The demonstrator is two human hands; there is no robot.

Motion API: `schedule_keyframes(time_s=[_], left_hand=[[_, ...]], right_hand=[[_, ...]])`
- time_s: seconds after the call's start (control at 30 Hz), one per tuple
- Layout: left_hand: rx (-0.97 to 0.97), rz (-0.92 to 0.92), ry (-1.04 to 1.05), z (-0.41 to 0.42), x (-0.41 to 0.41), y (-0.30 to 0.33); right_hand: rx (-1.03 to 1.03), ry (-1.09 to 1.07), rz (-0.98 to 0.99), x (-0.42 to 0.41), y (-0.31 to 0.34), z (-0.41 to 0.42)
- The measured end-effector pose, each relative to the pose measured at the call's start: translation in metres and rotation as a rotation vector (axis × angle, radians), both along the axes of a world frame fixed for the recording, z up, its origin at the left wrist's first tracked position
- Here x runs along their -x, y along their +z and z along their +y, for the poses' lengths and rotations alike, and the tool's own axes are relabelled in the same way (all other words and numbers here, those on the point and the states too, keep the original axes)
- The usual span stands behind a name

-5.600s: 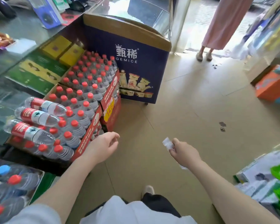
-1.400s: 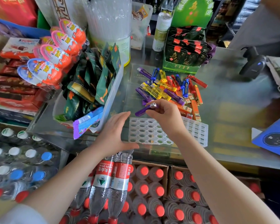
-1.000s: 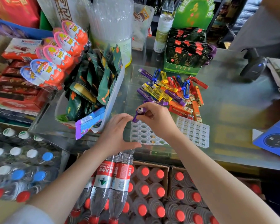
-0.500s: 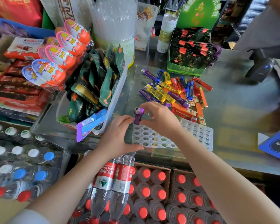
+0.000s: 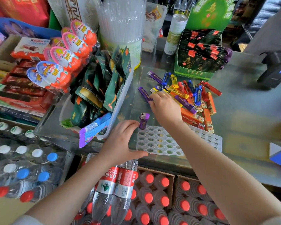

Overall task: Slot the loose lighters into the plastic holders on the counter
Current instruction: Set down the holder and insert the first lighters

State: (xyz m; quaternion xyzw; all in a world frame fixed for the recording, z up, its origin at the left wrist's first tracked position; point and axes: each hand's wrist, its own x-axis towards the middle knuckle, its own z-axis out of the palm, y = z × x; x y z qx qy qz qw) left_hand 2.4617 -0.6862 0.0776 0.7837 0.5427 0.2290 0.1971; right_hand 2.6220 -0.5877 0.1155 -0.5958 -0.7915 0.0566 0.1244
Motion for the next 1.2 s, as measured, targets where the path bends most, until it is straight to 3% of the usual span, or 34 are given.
schedule_keyframes(time_s=[0.27,0.37,0.5,0.67,0.77,0.93,1.1,1.2], left_hand=[[0.034,-0.033,0.005,-0.002,0.0,0.001],[0.028,-0.025,0.005,-0.002,0.0,0.001],[0.005,0.011,0.007,0.0,0.0,-0.001],[0.027,0.043,0.013,0.0,-0.001,0.0],[0.035,0.035,0.013,0.001,-0.001,0.0],[0.034,0.014,0.017,0.0,-0.001,0.001],[0.021,-0.027,0.013,0.0,0.0,0.0],[0.014,-0.037,0.006,0.0,0.0,0.0]], right_hand=[[0.158,-0.065,-0.074,0.017,0.006,0.023],[0.171,-0.087,0.018,0.006,0.011,0.017],[0.206,-0.091,0.33,-0.018,0.012,-0.012],[0.235,-0.113,0.344,-0.034,-0.001,-0.036],[0.182,-0.002,0.263,-0.029,-0.005,-0.031],[0.14,0.353,-0.052,-0.02,-0.003,-0.009],[0.113,0.511,-0.382,-0.015,0.008,0.011],[0.036,0.61,-0.459,-0.013,0.013,0.019]])
